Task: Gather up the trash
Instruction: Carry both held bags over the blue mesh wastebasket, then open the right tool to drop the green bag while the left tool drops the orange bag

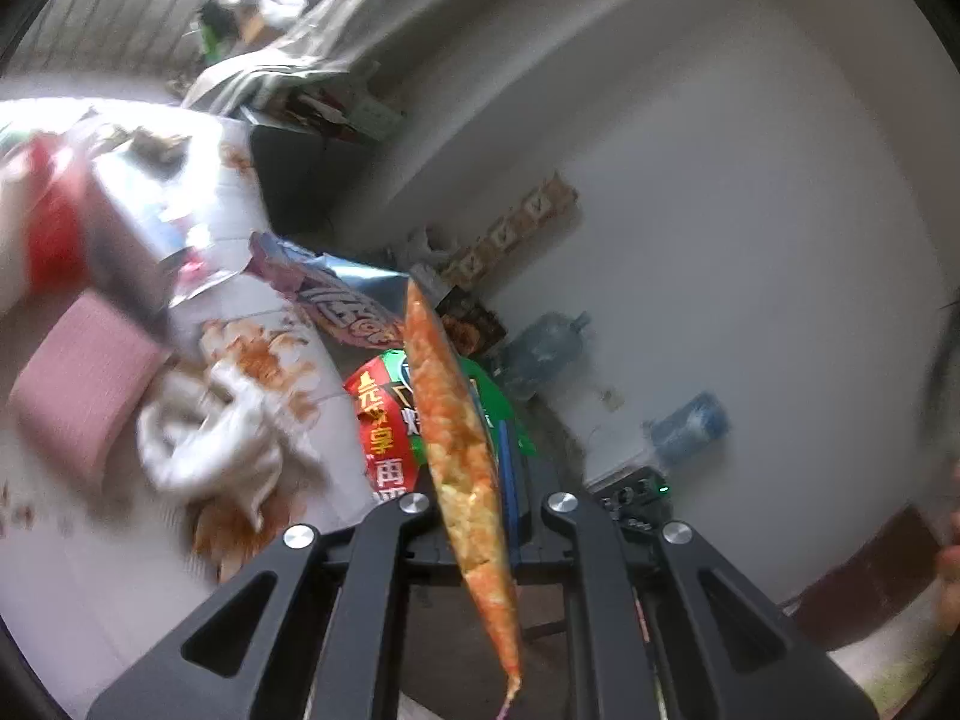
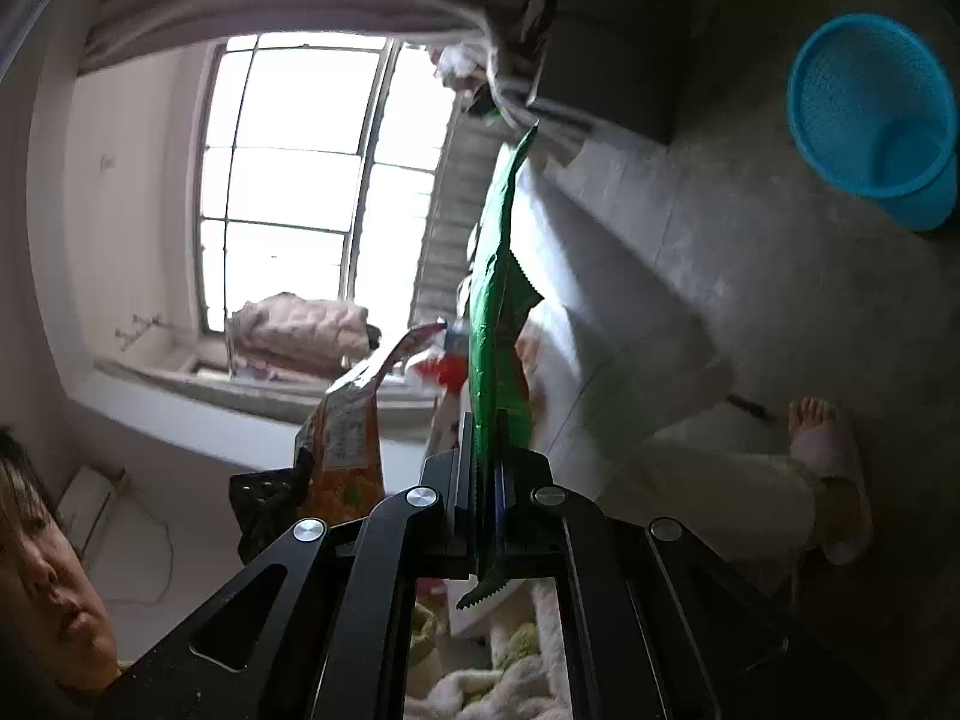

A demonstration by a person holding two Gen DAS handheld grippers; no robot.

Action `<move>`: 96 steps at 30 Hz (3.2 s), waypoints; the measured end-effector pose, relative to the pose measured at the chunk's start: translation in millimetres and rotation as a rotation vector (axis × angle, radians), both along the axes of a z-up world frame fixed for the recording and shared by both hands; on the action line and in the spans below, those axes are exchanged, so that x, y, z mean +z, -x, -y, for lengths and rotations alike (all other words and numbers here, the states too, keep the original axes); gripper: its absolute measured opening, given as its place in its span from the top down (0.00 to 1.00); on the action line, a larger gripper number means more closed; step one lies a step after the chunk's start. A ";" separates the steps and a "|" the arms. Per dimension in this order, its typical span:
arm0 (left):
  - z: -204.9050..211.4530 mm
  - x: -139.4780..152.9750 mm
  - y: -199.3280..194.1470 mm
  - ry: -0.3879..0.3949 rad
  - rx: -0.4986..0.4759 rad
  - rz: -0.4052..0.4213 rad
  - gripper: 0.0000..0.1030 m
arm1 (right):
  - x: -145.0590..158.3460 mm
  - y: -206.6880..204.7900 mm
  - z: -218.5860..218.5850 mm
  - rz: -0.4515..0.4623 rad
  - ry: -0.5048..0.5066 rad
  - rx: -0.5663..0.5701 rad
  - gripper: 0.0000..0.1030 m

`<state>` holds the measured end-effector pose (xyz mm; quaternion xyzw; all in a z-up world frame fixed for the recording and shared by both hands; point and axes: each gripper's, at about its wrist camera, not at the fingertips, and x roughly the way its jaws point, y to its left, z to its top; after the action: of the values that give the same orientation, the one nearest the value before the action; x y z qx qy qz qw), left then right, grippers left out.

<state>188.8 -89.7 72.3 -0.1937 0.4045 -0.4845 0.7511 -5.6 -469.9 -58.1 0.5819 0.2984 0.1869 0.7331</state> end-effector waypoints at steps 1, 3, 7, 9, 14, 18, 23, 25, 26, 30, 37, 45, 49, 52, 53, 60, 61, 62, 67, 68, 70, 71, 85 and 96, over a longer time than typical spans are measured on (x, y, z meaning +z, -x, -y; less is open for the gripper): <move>13.7 -0.6 -6.3 -0.016 -0.021 0.006 0.92 | -2.6 0.9 5.7 0.001 -0.007 -0.016 0.97; 38.2 -3.1 -18.1 -0.057 -0.050 0.009 0.92 | -9.8 0.9 16.3 -0.005 -0.026 -0.046 0.97; 93.3 -8.2 -50.0 -0.111 -0.118 0.002 0.92 | -25.7 -0.9 37.6 -0.010 -0.073 -0.113 0.97; 119.5 -10.6 -66.5 -0.130 -0.131 -0.005 0.92 | -36.4 0.0 50.7 -0.023 -0.104 -0.150 0.97; 197.3 -31.2 -113.7 -0.202 -0.171 -0.114 0.92 | -78.0 -5.7 86.3 -0.097 -0.201 -0.277 0.97; 272.1 -72.0 -142.8 -0.329 -0.198 -0.209 0.92 | -113.0 -10.3 112.4 -0.155 -0.281 -0.371 0.97; 339.4 -132.1 -165.0 -0.461 -0.192 -0.307 0.92 | -168.7 -21.3 139.1 -0.255 -0.382 -0.481 0.97; 363.0 -157.1 -172.9 -0.507 -0.185 -0.330 0.92 | -183.2 -27.0 150.1 -0.283 -0.405 -0.512 0.96; 374.1 -170.3 -176.1 -0.530 -0.179 -0.346 0.92 | -191.2 -29.1 154.4 -0.296 -0.423 -0.533 0.95; 414.0 -203.8 -189.1 -0.572 -0.177 -0.349 0.82 | -215.7 -40.3 176.7 -0.324 -0.428 -0.611 0.87; 443.3 -246.8 -193.9 -0.635 -0.122 -0.421 0.33 | -236.4 -50.3 201.4 -0.445 -0.359 -0.740 0.32; 440.2 -216.5 -184.3 -0.640 -0.158 -0.272 0.32 | -216.5 -41.8 196.1 -0.452 -0.256 -0.755 0.31; 430.1 -193.0 -185.9 -0.595 -0.152 -0.227 0.30 | -209.0 -51.7 198.4 -0.436 -0.182 -0.720 0.30; 423.7 -185.7 -188.5 -0.587 -0.143 -0.235 0.30 | -214.8 -67.8 195.2 -0.480 -0.162 -0.660 0.30; 420.5 -182.9 -189.0 -0.583 -0.143 -0.241 0.30 | -215.8 -72.3 193.3 -0.493 -0.157 -0.645 0.30; 388.4 -130.4 -177.6 -0.546 -0.216 -0.185 0.30 | -198.9 -105.6 170.2 -0.501 0.070 -0.535 0.35; 380.0 -118.9 -174.8 -0.538 -0.236 -0.175 0.30 | -199.5 -114.1 168.2 -0.507 0.094 -0.512 0.37; 366.5 -103.1 -171.2 -0.523 -0.261 -0.161 0.30 | -201.5 -121.6 165.3 -0.516 0.118 -0.486 0.40; 296.1 -47.3 -156.5 -0.515 -0.307 -0.040 0.26 | -221.0 -183.2 155.6 -0.582 0.250 -0.361 0.44; 272.3 -34.8 -152.6 -0.514 -0.295 -0.002 0.25 | -232.9 -196.4 155.8 -0.611 0.260 -0.335 0.46; 238.1 -21.3 -147.8 -0.505 -0.270 0.041 0.24 | -257.7 -212.0 158.9 -0.686 0.267 -0.314 0.46; 220.5 -16.3 -146.2 -0.501 -0.252 0.054 0.23 | -273.4 -218.3 162.0 -0.728 0.261 -0.303 0.46; 53.5 -9.7 -131.8 -0.470 0.055 0.014 0.23 | -246.9 -167.9 191.6 -0.803 0.431 -0.362 0.44; 9.1 -13.4 -103.3 -0.352 0.170 -0.016 0.21 | -184.1 -225.7 149.6 -0.646 0.652 -0.279 0.34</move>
<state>292.2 -98.8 58.8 -0.0966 0.4714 -0.3394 0.8082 220.0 -619.4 -242.2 0.3845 0.4730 -0.2070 0.7653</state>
